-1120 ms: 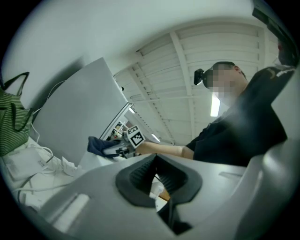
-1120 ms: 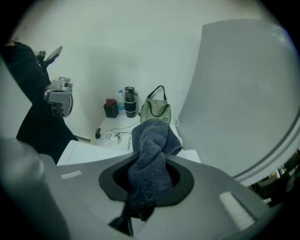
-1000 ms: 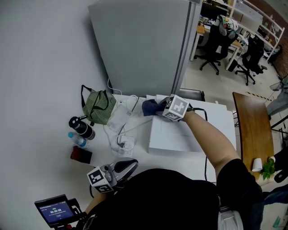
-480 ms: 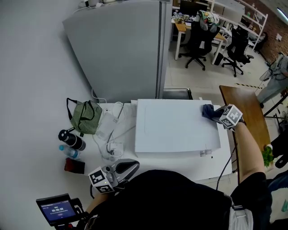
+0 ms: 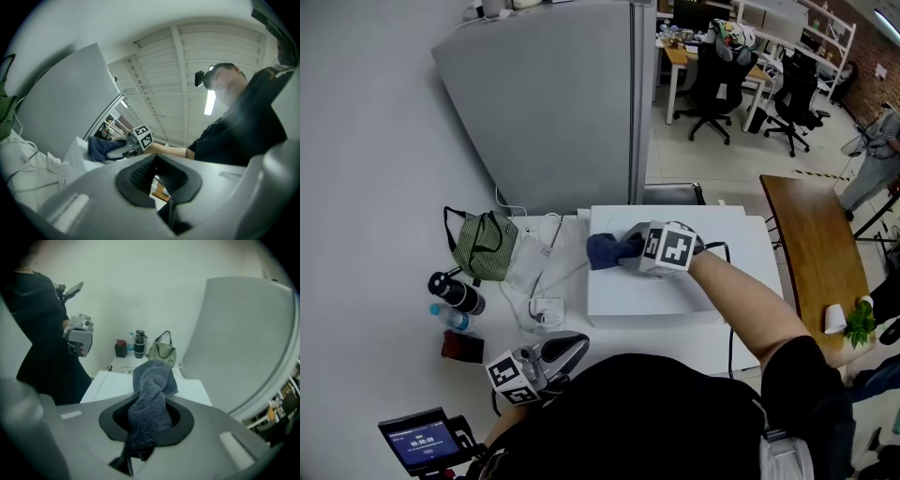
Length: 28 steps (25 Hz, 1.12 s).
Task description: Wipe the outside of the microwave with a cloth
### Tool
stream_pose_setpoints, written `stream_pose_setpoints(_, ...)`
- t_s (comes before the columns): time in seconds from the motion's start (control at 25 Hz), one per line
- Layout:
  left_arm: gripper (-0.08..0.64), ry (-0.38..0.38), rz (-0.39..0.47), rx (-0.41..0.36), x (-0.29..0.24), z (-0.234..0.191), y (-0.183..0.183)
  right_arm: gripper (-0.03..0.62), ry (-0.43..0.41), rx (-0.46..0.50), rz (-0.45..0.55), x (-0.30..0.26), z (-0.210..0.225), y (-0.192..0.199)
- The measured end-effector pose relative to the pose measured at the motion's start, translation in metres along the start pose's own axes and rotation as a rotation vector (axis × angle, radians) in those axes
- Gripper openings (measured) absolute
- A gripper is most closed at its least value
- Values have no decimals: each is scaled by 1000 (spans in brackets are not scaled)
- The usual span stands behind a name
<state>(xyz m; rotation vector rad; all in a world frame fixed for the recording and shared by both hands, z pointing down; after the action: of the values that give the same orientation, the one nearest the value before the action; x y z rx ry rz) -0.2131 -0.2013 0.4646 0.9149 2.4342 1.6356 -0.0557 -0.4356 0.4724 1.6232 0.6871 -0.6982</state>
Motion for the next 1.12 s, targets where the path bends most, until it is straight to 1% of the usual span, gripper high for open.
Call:
stream_pose_setpoints(0.08,3,-1,-2,-2,3,-1,1,67,-34,37,-39,-37,-5,-18)
stream_pose_setpoints(0.12,3,0,-6,-3,4,0,0,67,-36,30,-37,-42,-4,-20)
stream_pose_setpoints(0.16,3,1,-11,-4,4,1,0,66,-37,12,-27,-40,-4,-18)
stream_pose_setpoints(0.24,3,2,-17,-5,5,2,-1,66,-28,-16,-24,-20,-4,4)
stream_pose_setpoints(0.32,3,4,-16,-1,3,2,-3,66,-5,-37,-58,16,-7,44)
stream_pose_setpoints(0.4,3,14,-22,4,-3,2,-2,66,38,-89,-100,64,-11,96)
stream_pose_setpoints(0.52,3,43,-44,10,-19,3,1,66,146,-221,-135,137,-17,187)
stream_pose_setpoints(0.6,3,57,-60,14,-31,6,3,66,203,-297,-154,177,-24,237)
stream_pose_setpoints(0.64,3,61,-65,15,-37,7,3,66,221,-319,-169,192,-27,253)
stream_pose_setpoints(0.72,3,61,-66,12,-48,10,1,66,238,-331,-198,209,-30,266)
stream_pose_setpoints(0.8,3,45,-61,5,-56,17,5,66,237,-288,-188,207,-29,254)
stream_pose_setpoints(0.84,3,30,-56,2,-59,21,11,66,228,-245,-149,201,-29,236)
stream_pose_setpoints(0.92,3,-5,-42,-3,-64,30,23,66,180,-134,-25,174,-25,183)
stream_pose_setpoints(1.0,3,-41,-24,-10,-66,39,29,67,93,-10,82,130,-26,116)
stream_pose_setpoints(1.04,3,-58,-17,-15,-66,42,31,67,48,48,106,103,-29,82)
stream_pose_setpoints(1.12,3,-87,-5,-29,-61,44,31,67,-19,141,84,47,-39,27)
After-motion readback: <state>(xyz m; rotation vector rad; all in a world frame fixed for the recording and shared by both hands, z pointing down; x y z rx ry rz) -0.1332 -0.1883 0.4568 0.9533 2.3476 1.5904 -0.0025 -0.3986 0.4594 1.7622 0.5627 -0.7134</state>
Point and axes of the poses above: the fingertips, and each gripper's own axes: x backward along the fingers, z to its right, y out of its underside, the point moved 9 cm from there along x, backward along the fingers, and after that the axes turned 1 degree about -y, right-handed, at the moved point
